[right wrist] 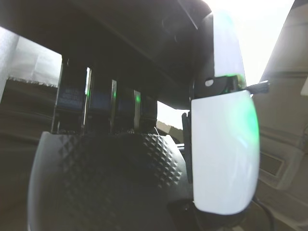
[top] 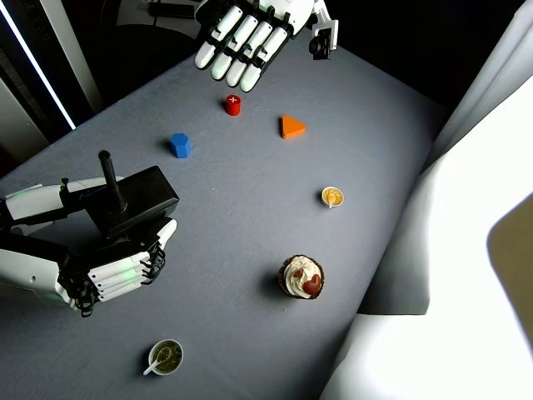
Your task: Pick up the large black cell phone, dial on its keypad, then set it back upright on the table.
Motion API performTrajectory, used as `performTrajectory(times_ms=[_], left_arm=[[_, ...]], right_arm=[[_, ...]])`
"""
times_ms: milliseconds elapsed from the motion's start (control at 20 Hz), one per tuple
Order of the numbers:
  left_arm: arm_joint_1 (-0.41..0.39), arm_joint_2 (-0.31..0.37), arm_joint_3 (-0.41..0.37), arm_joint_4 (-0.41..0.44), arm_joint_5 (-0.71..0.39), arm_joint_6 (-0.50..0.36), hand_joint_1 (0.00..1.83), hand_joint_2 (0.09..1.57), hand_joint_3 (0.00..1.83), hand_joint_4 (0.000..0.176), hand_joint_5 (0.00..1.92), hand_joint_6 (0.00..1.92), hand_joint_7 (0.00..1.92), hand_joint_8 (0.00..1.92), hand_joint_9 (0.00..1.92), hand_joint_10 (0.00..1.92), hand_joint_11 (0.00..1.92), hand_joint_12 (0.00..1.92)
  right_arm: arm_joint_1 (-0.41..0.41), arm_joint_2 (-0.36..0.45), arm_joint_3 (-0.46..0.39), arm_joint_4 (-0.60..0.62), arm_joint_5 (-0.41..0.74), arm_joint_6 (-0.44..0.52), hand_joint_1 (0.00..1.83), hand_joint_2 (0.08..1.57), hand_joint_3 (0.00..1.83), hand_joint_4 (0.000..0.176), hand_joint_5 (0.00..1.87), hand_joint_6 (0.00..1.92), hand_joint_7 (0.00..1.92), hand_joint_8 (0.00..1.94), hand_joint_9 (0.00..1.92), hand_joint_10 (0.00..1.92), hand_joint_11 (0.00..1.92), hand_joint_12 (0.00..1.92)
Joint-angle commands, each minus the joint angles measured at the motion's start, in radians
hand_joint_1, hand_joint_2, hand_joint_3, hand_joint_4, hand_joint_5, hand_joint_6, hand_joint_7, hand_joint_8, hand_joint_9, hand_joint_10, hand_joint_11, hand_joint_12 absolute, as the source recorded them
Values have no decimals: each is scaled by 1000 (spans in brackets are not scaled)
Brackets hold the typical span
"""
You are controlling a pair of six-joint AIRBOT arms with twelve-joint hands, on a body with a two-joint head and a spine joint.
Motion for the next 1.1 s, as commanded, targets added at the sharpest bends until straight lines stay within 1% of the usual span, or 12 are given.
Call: performTrajectory(times_ms=[0,250,350,500,600,650,750,800,850,900,950,1050], left_arm=[[-31,2,2,-87,-69,-1,0,1146,0,40,63,1,87,2,86,2,0,231],[-33,2,11,-85,-64,-16,0,1147,0,42,88,3,90,2,104,2,0,332],[-35,1,12,-88,-65,-37,0,1158,4,36,138,14,115,8,125,7,0,318],[-34,-1,31,-134,-80,-93,85,1202,9,41,163,9,119,2,111,2,0,267],[-34,-3,39,-159,-63,-106,282,1191,0,44,210,11,167,7,156,3,0,413],[-33,-4,43,-168,-51,-115,370,1229,0,89,192,3,216,2,274,2,0,665],[-32,-4,42,-162,-28,-146,590,1156,0,139,139,0,340,11,516,96,4,1387],[-27,-3,42,-153,-25,-173,665,1161,3,135,118,0,428,15,414,646,51,1681],[-8,2,40,-177,-43,-163,852,1196,5,120,107,0,513,354,346,1321,174,1873],[-3,2,37,-203,-60,-134,1191,1250,21,121,100,6,625,1282,355,1719,275,1911],[-1,2,30,-221,-61,-102,1258,1281,10,130,87,4,624,1508,476,1869,494,1919],[-1,-4,27,-237,-52,-95,1291,1292,3,170,39,1,628,1591,635,1919,639,1921]], right_arm=[[16,21,2,-4,154,21,1368,1153,0,0,907,830,862,1255,860,1378,911,1335],[27,73,-17,-15,156,21,1365,1162,1,0,885,846,860,1254,837,1420,903,1397],[9,98,-38,-22,177,35,1367,1155,0,0,881,868,865,1240,870,1365,921,1297],[-99,142,-62,-73,284,136,1366,1163,0,0,859,882,849,1270,867,1379,931,1311],[-171,170,-86,-86,360,179,1268,1128,0,0,974,781,977,1237,995,1078,981,1340],[-194,180,-98,-85,384,190,1350,1141,4,0,908,821,903,1206,917,1294,964,1324],[-225,190,-113,-85,427,206,1368,1150,0,0,874,865,876,1216,899,1343,969,1300],[-228,188,-112,-85,442,206,1368,1153,1,0,859,891,863,1234,904,1331,968,1280],[-228,178,-104,-79,472,206,1368,1153,0,0,853,911,862,1228,913,1324,986,1287],[-228,170,-96,-73,489,204,1270,1147,0,0,903,909,942,1242,985,1113,1017,1302],[-225,162,-84,-72,502,195,1242,1154,1,0,902,932,934,1275,990,1026,1007,1289],[-203,151,-62,-72,510,181,1363,1151,1,0,839,972,856,1235,937,1259,990,1226]])
